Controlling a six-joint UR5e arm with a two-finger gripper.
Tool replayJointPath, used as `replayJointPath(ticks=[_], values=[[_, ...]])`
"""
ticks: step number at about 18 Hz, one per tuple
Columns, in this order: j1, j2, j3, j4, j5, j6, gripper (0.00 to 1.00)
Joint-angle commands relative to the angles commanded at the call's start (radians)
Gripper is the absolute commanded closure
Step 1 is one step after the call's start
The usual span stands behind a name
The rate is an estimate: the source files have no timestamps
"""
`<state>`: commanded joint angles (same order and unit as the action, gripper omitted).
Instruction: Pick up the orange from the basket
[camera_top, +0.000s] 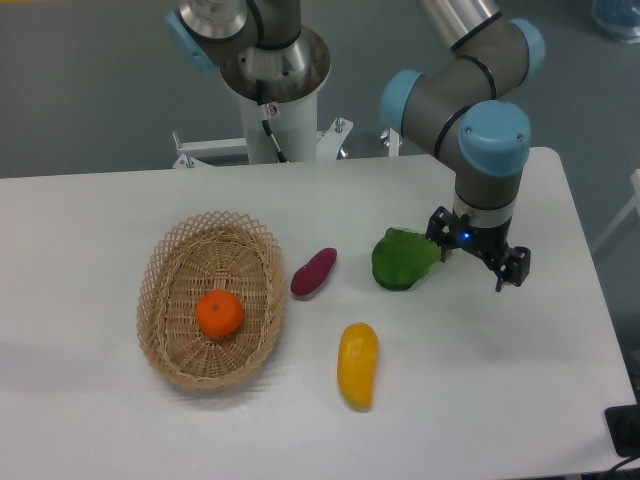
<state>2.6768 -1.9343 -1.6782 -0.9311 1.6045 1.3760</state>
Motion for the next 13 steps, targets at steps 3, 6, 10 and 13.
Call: replayJointPath(ticks=[3, 6, 10, 13], values=[[0.000, 0.000, 0.000, 0.000, 0.000, -0.003, 0.00], [-0.003, 0.005, -0.002, -0.002, 0.000, -0.003, 0.00], [-0.015, 0.003, -0.023, 0.000, -0.008, -0.024, 0.00], [-0.043, 0.008, -0.034, 0.003, -0.012, -0.119, 0.00]])
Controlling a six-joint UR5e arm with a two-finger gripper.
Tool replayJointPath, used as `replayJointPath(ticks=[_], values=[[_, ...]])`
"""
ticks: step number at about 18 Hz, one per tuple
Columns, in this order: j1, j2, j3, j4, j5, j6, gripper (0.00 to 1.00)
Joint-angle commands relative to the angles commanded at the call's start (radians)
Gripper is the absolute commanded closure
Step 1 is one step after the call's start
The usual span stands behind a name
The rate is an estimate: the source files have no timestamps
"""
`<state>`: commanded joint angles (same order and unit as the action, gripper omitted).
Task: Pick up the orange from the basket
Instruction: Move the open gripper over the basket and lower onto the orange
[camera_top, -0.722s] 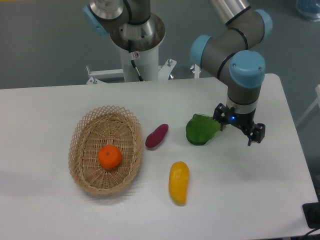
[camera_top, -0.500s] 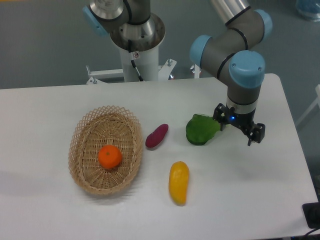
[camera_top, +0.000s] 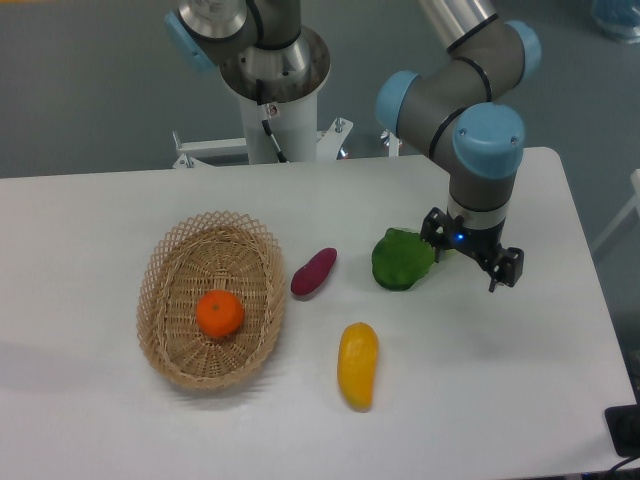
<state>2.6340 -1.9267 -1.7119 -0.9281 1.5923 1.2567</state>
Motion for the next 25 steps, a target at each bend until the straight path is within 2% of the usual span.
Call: replayJointPath(ticks=[11, 19, 25], values=[[-0.164, 0.000, 0.002, 0.003, -0.012, -0.364, 0.00], [-0.276, 0.005, -0.006, -0.009, -0.109, -0.451, 0.00], [-0.403, 0.026, -0.055, -0.011, -0.110, -0.467, 0.00]])
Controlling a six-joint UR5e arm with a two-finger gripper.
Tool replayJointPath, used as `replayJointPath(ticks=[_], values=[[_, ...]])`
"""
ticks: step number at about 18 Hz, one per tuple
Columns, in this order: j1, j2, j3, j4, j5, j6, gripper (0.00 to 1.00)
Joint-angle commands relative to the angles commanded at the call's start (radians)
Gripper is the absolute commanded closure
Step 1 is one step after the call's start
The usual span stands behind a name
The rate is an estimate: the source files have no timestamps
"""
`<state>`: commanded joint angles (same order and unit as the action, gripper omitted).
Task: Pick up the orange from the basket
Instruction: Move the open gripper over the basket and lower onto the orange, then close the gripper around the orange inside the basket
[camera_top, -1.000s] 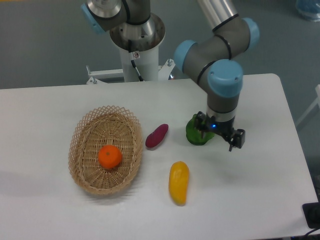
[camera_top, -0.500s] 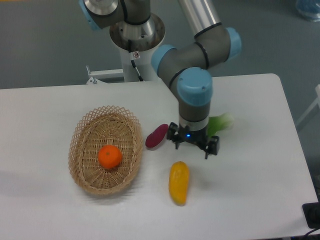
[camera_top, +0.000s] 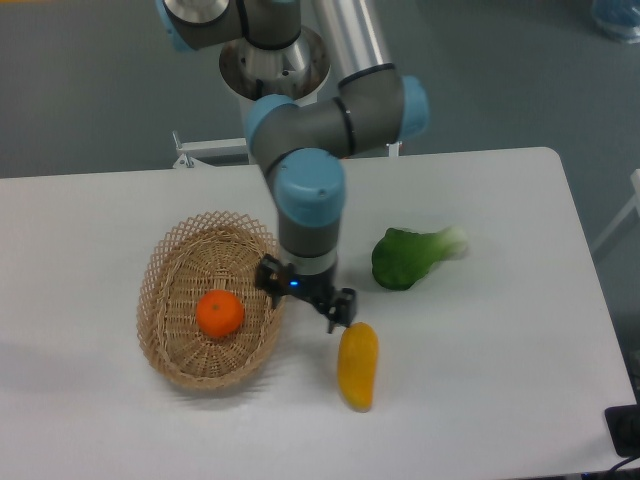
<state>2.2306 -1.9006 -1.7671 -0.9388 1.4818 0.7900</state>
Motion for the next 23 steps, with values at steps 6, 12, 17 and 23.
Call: replayJointPath(ticks=[6, 12, 17, 23], values=[[-0.066, -0.012, -0.018, 0.000, 0.006, 0.000, 0.00], [-0.083, -0.044, -0.038, 0.002, -0.002, 0.000, 0.00], [-0.098, -0.067, -0.037, 0.002, -0.002, -0.002, 0.00], [-0.120, -0.095, -0.029, 0.003, 0.006, -0.008, 0.00]])
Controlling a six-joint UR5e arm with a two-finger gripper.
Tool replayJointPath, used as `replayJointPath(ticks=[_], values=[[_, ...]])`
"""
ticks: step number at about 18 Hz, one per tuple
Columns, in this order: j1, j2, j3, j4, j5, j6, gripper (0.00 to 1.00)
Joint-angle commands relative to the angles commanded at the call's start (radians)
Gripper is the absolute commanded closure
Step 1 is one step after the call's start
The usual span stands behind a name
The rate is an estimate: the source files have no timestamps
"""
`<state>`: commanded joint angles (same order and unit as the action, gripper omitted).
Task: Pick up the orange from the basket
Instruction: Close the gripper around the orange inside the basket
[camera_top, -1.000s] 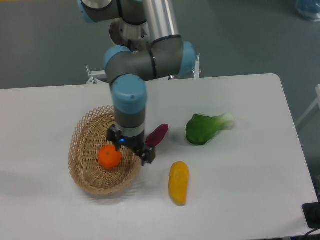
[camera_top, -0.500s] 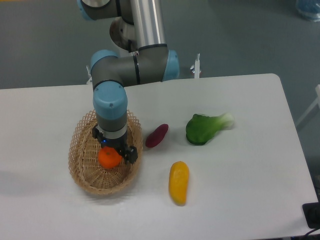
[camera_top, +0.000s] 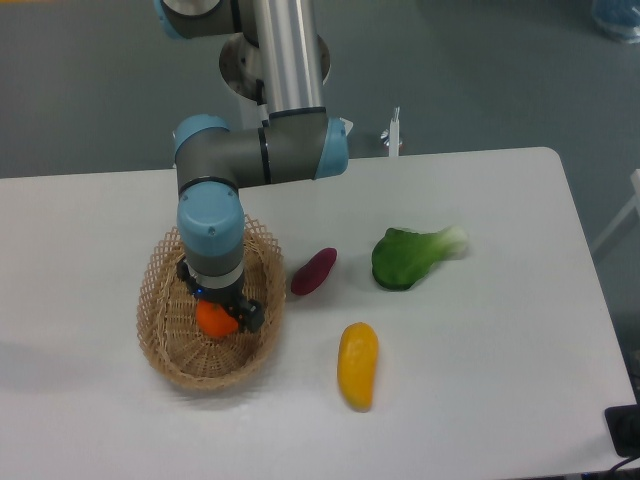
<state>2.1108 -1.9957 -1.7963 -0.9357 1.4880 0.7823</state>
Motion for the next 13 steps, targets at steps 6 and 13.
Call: replayJointPath(ticks=[6, 13], values=[[-0.003, -0.026, 0.017, 0.006, 0.008, -0.032, 0.17], [0.000, 0.012, 0.040, -0.005, 0.009, -0.031, 0.55]])
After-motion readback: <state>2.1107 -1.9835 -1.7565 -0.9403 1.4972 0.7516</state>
